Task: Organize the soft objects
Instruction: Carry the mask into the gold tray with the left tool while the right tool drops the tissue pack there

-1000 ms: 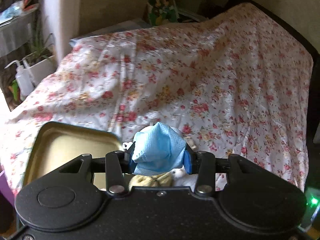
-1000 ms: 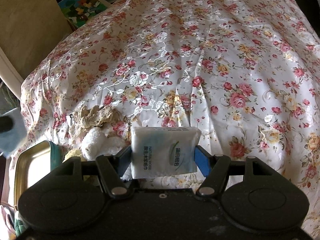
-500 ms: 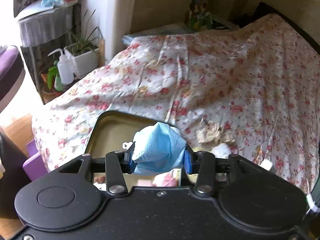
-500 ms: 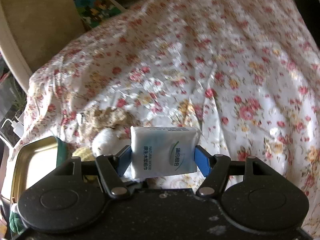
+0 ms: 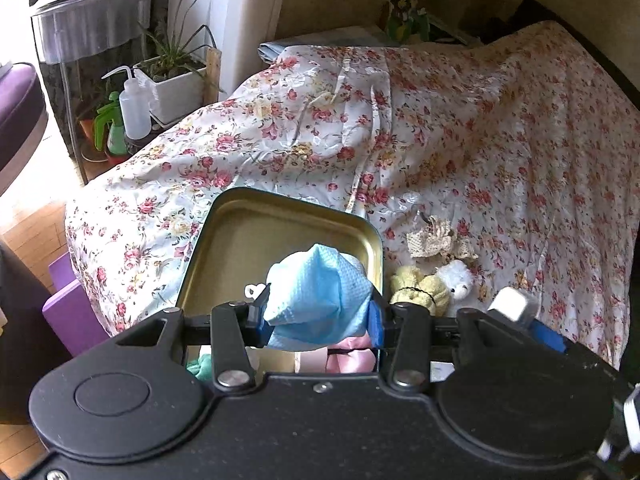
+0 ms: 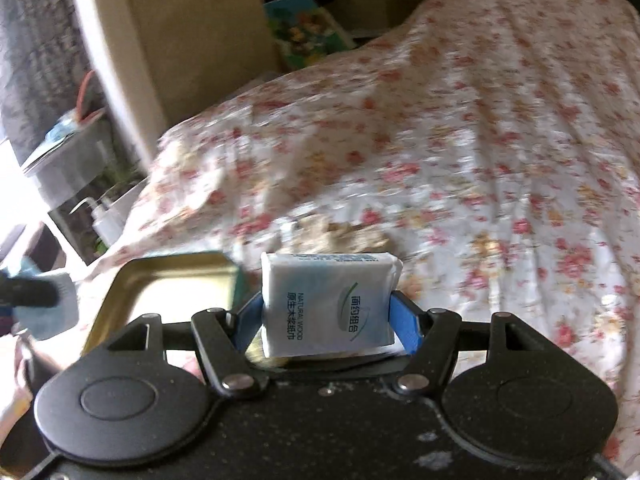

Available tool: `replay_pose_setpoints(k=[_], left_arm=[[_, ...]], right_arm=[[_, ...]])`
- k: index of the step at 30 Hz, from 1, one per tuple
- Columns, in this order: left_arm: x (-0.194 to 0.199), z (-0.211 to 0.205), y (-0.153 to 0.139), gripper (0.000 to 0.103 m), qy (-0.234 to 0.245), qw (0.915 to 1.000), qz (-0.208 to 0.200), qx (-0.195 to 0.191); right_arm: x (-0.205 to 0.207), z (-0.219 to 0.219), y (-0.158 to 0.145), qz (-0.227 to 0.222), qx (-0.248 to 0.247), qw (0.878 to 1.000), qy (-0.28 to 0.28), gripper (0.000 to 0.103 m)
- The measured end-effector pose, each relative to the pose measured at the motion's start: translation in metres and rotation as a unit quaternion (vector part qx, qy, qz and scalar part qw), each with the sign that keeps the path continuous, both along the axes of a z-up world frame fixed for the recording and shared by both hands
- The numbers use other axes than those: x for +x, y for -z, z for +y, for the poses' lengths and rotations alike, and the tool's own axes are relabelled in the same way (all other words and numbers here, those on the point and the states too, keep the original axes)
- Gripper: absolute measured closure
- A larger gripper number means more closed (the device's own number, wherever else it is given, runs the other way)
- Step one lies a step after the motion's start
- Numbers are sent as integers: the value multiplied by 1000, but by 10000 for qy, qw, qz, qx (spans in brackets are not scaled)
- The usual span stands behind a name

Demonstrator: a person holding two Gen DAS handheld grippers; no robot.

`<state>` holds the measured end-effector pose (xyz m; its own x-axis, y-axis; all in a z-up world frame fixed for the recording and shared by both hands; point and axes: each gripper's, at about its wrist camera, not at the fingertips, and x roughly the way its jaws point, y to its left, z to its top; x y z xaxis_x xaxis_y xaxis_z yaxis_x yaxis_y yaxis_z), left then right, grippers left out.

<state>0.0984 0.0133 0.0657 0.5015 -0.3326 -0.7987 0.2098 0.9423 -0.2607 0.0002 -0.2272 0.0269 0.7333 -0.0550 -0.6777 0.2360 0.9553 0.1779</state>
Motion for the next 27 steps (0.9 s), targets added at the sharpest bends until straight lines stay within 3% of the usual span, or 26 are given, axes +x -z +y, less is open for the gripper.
replay_pose_setpoints(k=[6, 11, 13, 16, 18, 27], left_arm=[[11, 3, 5, 59, -166, 9997, -121, 135], [20, 9, 8, 58, -272, 9996, -80, 88], [22, 14, 8, 53, -359, 9993, -75, 86], [25, 22, 6, 35, -544, 9984, -127, 45], [26, 27, 3, 34, -647, 9977, -193, -2], [25, 34, 3, 31, -674, 9976, -172, -19]], right_arm=[[26, 44, -3, 175, -196, 9988, -419, 36], [54, 70, -9, 275, -78, 9969, -727, 36], [63, 79, -11, 280, -84, 9965, -778, 35], [79, 90, -14, 272, -68, 9954, -917, 33], [85, 96, -14, 279, -80, 9953, -926, 29], [80, 95, -11, 328, -171, 9955, -871, 29]])
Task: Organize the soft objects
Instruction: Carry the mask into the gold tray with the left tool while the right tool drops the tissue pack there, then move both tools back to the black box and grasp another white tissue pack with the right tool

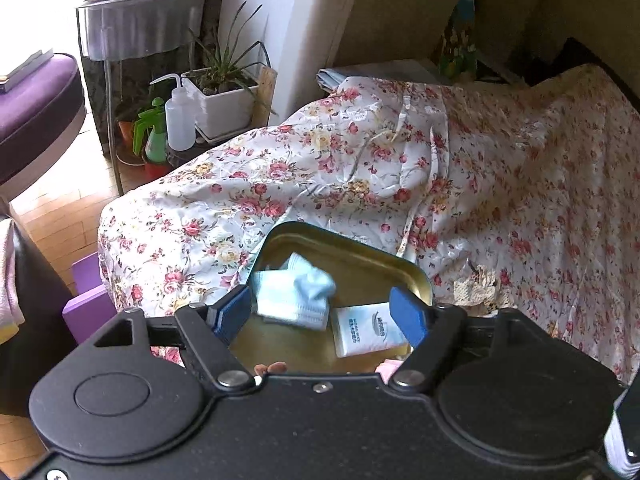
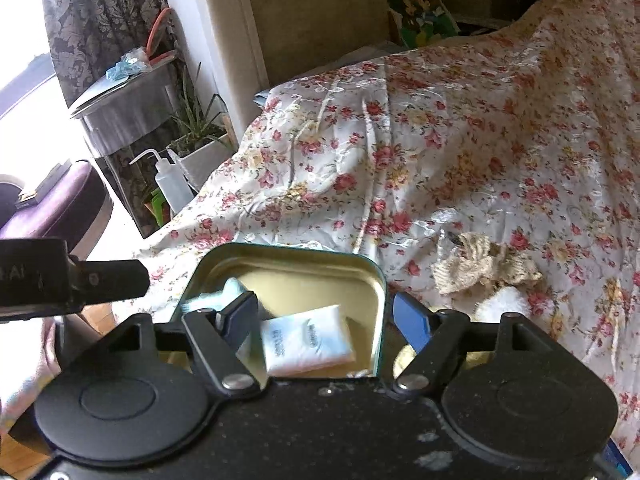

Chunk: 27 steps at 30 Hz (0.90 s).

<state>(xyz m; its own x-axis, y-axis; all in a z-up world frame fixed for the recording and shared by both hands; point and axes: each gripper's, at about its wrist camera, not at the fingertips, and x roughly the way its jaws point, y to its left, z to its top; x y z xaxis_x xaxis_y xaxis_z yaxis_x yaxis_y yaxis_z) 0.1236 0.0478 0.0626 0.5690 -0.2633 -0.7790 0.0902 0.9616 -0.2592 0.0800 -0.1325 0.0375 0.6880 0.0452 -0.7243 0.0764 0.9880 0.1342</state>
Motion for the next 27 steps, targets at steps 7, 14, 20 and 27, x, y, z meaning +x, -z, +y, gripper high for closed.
replay_pose_setpoints(k=[7, 14, 20, 27], left_arm=[[-1, 0, 2, 31, -23, 9999, 145, 76], [-5, -5, 5, 28, 94, 9992, 283, 263], [-11, -14, 5, 28, 301, 9984, 376, 292], [-16, -33, 7, 28, 493, 9974, 464, 251]], right_arm=[[-17, -19, 3, 81, -129, 9998, 161, 29], [-39, -40, 6, 146, -219, 9991, 328, 29], [-57, -69, 13, 215, -227, 9977, 608, 28], [-78, -124, 28, 341, -137, 9911, 1277, 28]])
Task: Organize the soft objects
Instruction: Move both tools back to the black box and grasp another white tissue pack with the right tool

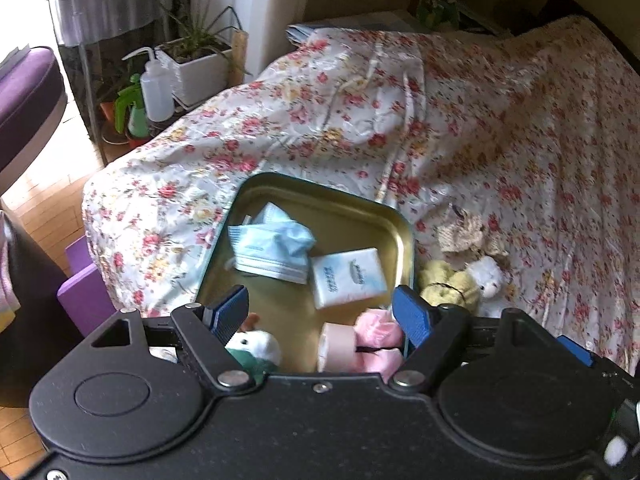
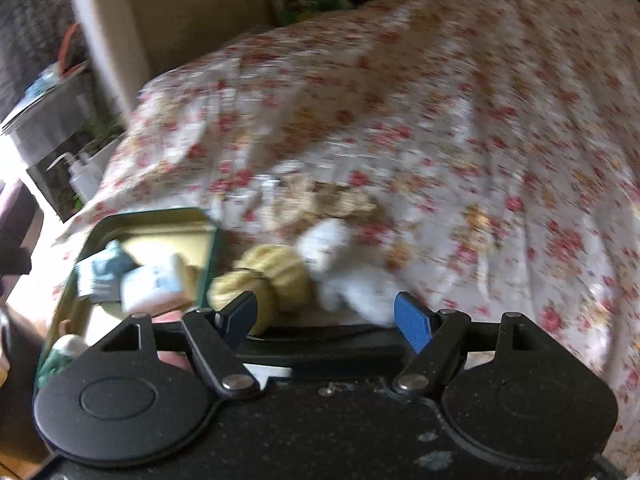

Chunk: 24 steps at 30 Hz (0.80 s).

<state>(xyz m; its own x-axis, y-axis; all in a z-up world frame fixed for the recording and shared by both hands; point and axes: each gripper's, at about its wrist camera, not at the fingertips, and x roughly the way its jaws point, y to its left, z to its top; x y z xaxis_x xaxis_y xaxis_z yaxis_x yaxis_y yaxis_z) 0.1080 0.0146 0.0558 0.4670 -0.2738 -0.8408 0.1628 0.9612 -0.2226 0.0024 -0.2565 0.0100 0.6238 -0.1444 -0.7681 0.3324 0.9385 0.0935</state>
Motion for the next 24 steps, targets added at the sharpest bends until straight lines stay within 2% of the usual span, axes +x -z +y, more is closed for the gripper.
replay_pose_setpoints(k=[5, 11, 17, 24], left_arm=[[-5, -23, 2, 28, 236, 9997, 40, 27], [-15, -60, 8, 28, 667, 9977, 99, 56], [-21, -85, 11, 28, 1029, 9947, 80, -13], [-15, -88, 9, 28, 890, 9960, -115, 26]], right_arm=[[-7, -42, 3, 71, -22, 9967, 806, 28], [-19, -68, -3, -69, 101, 9923, 1231, 27], [-25, -51, 1, -74, 87, 9982, 597, 27], [-29, 8, 9, -194, 124, 9976, -654, 26]])
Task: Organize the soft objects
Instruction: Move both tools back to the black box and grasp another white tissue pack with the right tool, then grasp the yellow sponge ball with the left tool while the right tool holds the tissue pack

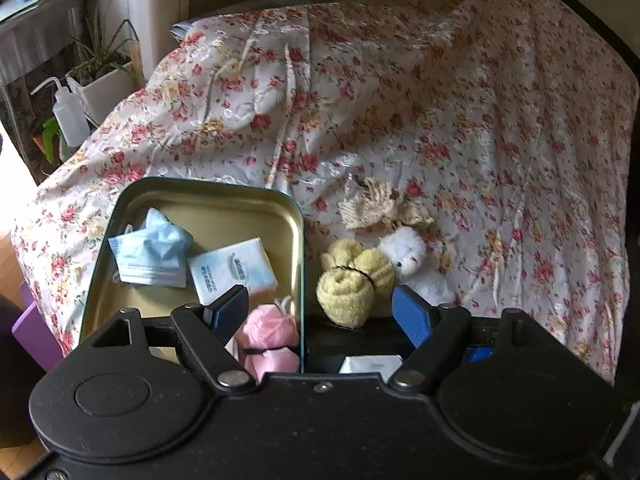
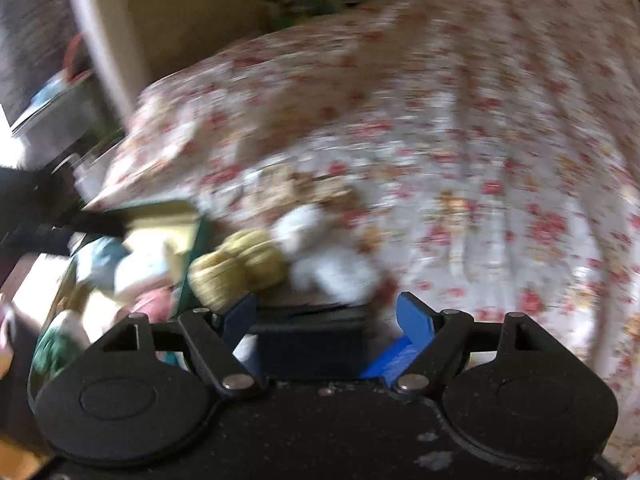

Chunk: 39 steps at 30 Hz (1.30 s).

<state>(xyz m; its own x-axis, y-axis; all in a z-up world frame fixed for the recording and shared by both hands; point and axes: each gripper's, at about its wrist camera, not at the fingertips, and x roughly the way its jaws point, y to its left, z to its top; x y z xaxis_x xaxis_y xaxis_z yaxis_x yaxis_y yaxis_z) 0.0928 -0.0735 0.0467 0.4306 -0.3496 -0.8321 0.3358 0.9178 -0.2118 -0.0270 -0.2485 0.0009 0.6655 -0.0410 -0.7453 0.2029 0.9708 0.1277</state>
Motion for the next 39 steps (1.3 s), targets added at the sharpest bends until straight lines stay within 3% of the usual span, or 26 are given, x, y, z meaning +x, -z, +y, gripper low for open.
replay_pose_setpoints(k=[5, 15, 18, 20, 26, 32, 39], left_arm=[[7, 1, 7, 28, -53, 9999, 71, 69], [8, 4, 8, 28, -24, 9999, 103, 43], [8, 7, 7, 28, -57, 9999, 99, 34], [9, 9, 7, 28, -90, 9999, 98, 22], [11, 14, 5, 28, -168, 9998, 92, -1], [12, 11, 8, 28, -166, 9998, 127, 0], [13, 0, 12, 28, -111, 9998, 159, 33]], right_arm=[[11, 28, 18, 291, 179, 9981, -512, 24], [23, 62, 43, 593, -302, 9963, -548, 24], [26, 67, 48, 675, -478, 9952, -524, 33], [27, 62, 48, 735, -348, 9952, -548, 50], [16, 43, 25, 401, -156, 9974, -582, 52], [5, -4, -6, -173, 14, 9997, 146, 51], [15, -72, -7, 78, 165, 9911, 1322, 51]])
